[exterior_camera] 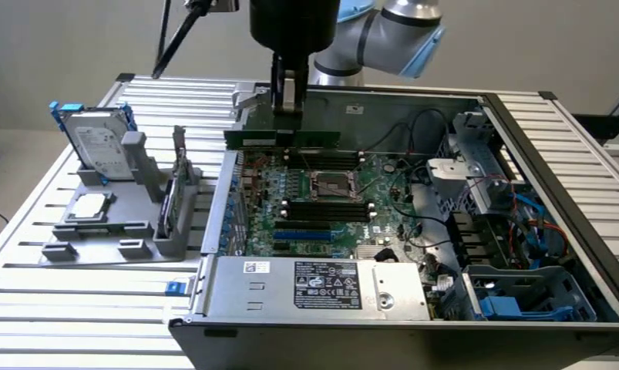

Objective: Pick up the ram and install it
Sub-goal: 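Pick up the ram and move it above insertion slot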

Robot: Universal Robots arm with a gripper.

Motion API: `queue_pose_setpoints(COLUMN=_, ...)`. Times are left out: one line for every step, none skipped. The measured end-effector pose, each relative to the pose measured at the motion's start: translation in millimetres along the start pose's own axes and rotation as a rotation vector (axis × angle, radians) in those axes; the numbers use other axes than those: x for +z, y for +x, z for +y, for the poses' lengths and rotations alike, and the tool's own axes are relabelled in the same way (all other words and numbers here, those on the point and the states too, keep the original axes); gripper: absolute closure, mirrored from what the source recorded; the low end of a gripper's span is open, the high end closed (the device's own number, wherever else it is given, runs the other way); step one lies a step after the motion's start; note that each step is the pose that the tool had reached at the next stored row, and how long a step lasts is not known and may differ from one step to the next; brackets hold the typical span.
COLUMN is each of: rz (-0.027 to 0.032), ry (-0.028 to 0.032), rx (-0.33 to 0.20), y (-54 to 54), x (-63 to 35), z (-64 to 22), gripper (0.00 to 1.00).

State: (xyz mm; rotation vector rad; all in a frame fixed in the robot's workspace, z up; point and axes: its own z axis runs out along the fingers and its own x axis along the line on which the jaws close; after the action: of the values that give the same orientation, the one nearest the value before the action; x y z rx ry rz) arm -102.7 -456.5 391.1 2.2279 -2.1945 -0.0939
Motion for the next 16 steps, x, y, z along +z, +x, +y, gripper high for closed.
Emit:
queue_pose_setpoints(rz=-0.0016, ry=0.0, rx=0.0, y=-0.3, x=1.5, z=-2.5, gripper=0.86)
queue_pose_setpoints(rz=-0.0034, ry=0.0001, rx=0.0, y=-0.6, x=3.1, z=-5.0, gripper=0.86)
queue_pose_setpoints(rz=-0.0055, ry=0.0002, rx=0.001, y=-0.9, x=4.7, z=-7.2, gripper=0.86)
queue_pose_setpoints(rz=-0.0077, ry=0.0002, rx=0.001, y=-1.2, x=6.3, z=-9.2, gripper=0.86)
queue_pose_setpoints(rz=-0.0101, ry=0.0002, rx=0.001, y=-1.6, x=8.0, z=-11.4, gripper=0.86)
queue_pose_setpoints(rz=-0.0124, ry=0.0003, rx=0.001, y=-2.0, x=9.6, z=-13.3, gripper=0.86)
queue_pose_setpoints(rz=-0.0146, ry=0.0003, rx=0.001, y=-2.4, x=11.1, z=-15.2, gripper=0.86)
queue_pose_setpoints(rz=-0.0167, ry=0.0003, rx=0.001, y=-2.8, x=12.8, z=-17.1, gripper=0.86)
queue_pose_setpoints(rz=-0.0184, ry=0.0003, rx=0.002, y=-3.5, x=14.5, z=-18.8, gripper=0.86)
queue_pose_setpoints(rz=-0.0195, ry=0.0004, rx=0.002, y=-4.5, x=16.2, z=-20.4, gripper=0.86)
queue_pose_setpoints(rz=-0.0199, ry=0.0004, rx=0.002, y=-6.1, x=18.0, z=-21.9, gripper=0.86)
queue_pose_setpoints(rz=-0.0202, ry=0.0004, rx=0.002, y=-8.4, x=19.8, z=-23.1, gripper=0.86)
queue_pose_setpoints(rz=-0.0203, ry=0.0004, rx=0.002, y=-11.2, x=21.7, z=-24.2, gripper=0.86)
queue_pose_setpoints(rz=-0.0202, ry=0.0004, rx=0.002, y=-13.8, x=23.5, z=-25.5, gripper=0.86)
queue_pose_setpoints(rz=-0.0203, ry=0.0004, rx=0.001, y=-16.0, x=25.5, z=-27.0, gripper=0.86)
queue_pose_setpoints(rz=-0.0202, ry=0.0003, rx=0.001, y=-17.5, x=27.2, z=-28.6, gripper=0.86)
